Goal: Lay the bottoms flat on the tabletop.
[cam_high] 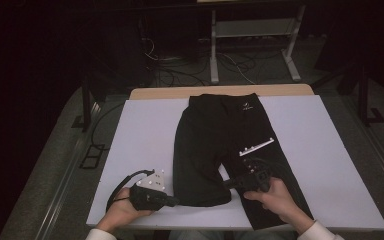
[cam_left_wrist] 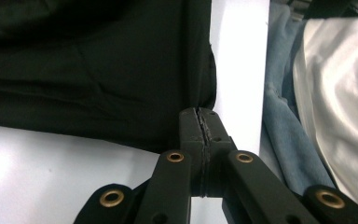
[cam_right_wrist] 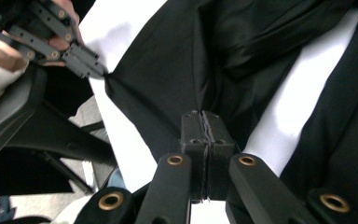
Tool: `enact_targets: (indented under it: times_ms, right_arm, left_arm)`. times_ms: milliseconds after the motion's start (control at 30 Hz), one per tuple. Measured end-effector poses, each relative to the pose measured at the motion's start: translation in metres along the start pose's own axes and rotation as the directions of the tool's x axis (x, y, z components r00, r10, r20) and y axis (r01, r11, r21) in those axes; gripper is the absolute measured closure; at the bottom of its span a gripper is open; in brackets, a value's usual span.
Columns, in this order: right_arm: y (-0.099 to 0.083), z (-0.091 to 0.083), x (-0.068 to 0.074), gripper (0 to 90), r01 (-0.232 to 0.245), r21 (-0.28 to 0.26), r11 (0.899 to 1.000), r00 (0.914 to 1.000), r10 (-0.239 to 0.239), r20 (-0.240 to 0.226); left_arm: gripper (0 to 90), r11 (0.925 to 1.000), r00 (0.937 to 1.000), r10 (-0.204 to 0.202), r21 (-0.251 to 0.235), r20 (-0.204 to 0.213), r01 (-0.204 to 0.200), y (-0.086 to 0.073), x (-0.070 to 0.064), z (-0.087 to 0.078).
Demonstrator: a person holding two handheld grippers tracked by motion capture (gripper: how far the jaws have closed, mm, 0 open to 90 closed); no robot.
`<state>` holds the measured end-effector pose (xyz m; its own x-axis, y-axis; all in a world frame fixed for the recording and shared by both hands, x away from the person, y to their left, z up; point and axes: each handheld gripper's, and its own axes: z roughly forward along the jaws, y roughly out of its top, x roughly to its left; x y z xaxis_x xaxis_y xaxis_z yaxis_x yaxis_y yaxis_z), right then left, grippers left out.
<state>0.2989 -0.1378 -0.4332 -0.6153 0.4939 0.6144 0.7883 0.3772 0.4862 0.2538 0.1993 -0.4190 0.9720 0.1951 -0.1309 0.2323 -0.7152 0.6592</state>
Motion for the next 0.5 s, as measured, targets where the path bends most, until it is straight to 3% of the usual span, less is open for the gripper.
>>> enact_targets:
  times_ms: [233,500]
  right_arm:
    - [-0.011,0.006,0.010,88.1,-0.015,0.047,0.999,0.9984,0.018,-0.053]
    - [-0.018,0.032,0.029,88.2,0.024,0.131,0.991,0.9939,-0.009,-0.110]
  left_arm:
    - [89.1,0.9991,0.9995,0.030,0.031,0.009,-0.030,0.002,0.002,-0.016]
    - [89.2,0.9946,0.9975,0.037,0.095,0.061,-0.042,-0.009,0.000,-0.031]
